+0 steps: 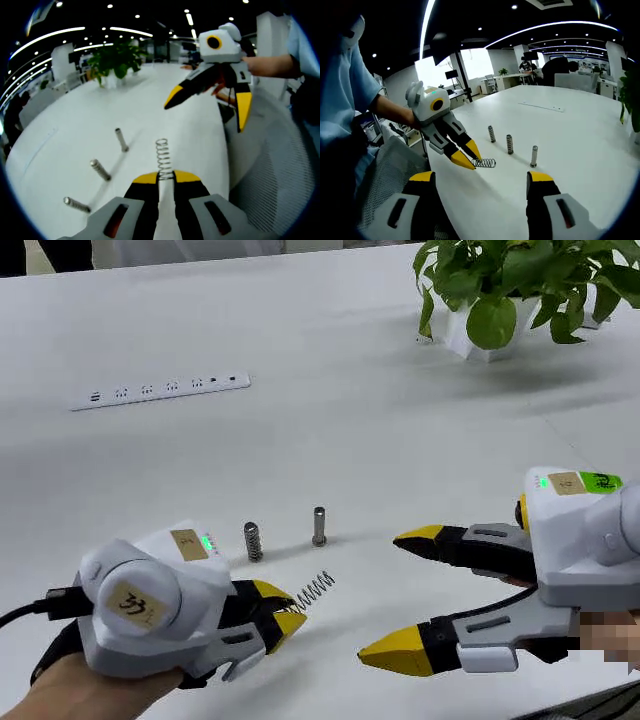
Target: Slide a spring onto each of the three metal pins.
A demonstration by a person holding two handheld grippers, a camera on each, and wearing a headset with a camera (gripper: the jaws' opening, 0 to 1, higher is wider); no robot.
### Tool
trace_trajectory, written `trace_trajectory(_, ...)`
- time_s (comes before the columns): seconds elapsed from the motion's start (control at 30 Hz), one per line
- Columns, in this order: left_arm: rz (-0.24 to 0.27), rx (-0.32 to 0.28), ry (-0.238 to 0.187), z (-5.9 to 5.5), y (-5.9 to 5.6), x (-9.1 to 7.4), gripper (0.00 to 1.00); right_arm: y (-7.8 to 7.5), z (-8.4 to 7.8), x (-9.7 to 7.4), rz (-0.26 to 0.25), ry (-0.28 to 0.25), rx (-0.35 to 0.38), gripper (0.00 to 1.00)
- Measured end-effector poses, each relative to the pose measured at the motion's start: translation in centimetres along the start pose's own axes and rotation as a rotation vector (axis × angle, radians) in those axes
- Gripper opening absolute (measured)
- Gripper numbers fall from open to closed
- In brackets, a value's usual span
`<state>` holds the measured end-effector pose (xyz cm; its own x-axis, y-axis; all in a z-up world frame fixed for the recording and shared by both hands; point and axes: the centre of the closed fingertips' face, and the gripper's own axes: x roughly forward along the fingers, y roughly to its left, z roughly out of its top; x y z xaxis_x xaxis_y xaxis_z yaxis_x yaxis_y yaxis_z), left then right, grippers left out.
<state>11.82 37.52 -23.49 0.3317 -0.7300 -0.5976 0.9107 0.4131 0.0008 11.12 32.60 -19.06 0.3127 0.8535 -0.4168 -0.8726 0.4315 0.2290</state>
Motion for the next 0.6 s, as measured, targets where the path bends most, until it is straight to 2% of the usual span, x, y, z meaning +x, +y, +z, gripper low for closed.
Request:
trace_trajectory(0.17, 0.007, 0.001, -0.023, 0.0, -0.5, -0.9, 0.1, 0.7, 0.9, 1.2, 0.06, 0.027, -0.045, 0.66)
trace_trajectory(0.27, 0.017, 0.003, -0.024, -0.3, -0.4, -1.0, 0.1, 1.0, 1.3, 2.0, 0.118, 0.03, -0.067, 0.53)
trace_trajectory(0.37, 0.019, 0.0, -0.03, -0.6, -0.4, -1.3, 0.1, 1.1, 1.4, 2.8, 0.169, 0.062, -0.077, 0.46)
trace_trajectory(0.5, 0.016, -0.002, -0.043, -0.6, -0.3, -1.9, 0.1, 1.0, 0.9, 3.9, 0.225, 0.151, -0.128, 0.4)
trace_trajectory(0.6, 0.007, -0.006, -0.052, -0.5, -0.5, -2.2, 0.1, 1.1, 1.3, 4.4, 0.261, 0.174, -0.14, 0.36)
